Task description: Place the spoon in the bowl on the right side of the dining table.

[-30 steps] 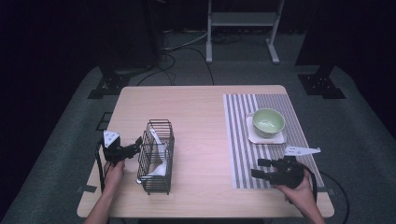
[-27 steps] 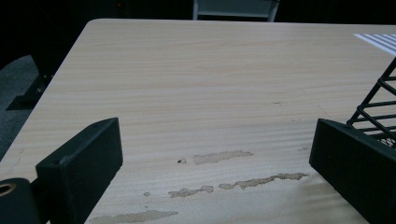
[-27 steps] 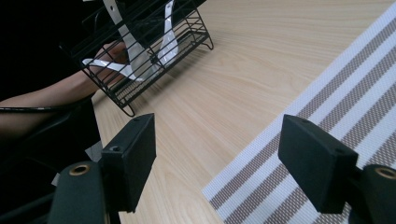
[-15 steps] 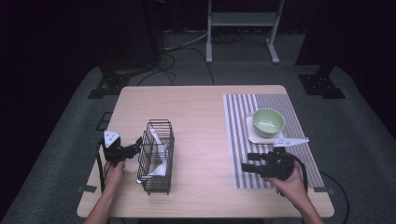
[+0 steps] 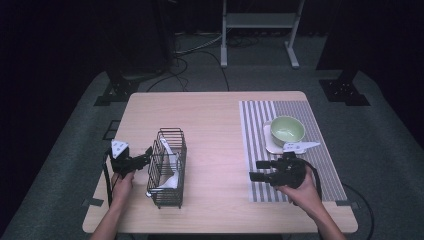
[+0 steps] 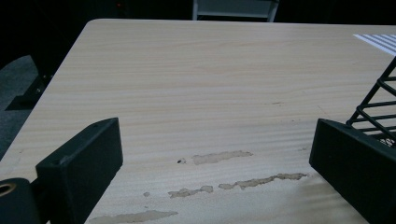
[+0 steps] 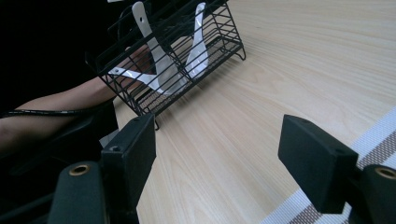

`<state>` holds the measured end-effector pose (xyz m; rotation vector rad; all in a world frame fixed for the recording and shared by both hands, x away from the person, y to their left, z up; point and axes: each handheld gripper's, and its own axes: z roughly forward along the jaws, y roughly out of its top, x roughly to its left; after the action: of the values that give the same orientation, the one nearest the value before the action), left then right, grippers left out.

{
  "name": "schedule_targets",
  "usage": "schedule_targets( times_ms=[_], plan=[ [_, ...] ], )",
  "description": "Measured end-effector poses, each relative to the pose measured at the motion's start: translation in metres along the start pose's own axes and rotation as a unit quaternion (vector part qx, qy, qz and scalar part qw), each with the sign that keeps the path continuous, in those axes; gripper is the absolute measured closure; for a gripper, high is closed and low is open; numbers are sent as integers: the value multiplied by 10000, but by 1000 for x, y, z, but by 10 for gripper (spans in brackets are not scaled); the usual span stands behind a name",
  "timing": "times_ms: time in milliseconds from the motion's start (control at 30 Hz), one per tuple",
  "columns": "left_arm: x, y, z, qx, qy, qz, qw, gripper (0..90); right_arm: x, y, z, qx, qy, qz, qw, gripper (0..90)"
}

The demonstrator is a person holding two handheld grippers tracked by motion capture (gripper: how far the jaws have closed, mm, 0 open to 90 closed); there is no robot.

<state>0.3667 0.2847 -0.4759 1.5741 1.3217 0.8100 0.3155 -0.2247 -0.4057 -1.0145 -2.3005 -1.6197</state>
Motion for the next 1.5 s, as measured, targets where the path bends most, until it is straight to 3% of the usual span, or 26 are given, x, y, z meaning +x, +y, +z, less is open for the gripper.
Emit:
schedule_targets(
  times_ms=[167,433,633,933,1500],
  plan=[
    [-1,0,0,19,13,73,10000,16,4,8,5,5,55,1,10000,267],
    [0,0,0,-1,24,-13,10000,16,6,20,13,46,79,15,10000,267],
    [0,0,0,1,17,23,10000,16,9,29,20,83,227,50,9997,267],
    [0,0,0,10,17,34,10000,16,16,44,29,122,171,-36,9998,268],
    [-1,0,0,-2,9,76,10000,16,30,72,55,393,320,-130,9986,268]
  ],
)
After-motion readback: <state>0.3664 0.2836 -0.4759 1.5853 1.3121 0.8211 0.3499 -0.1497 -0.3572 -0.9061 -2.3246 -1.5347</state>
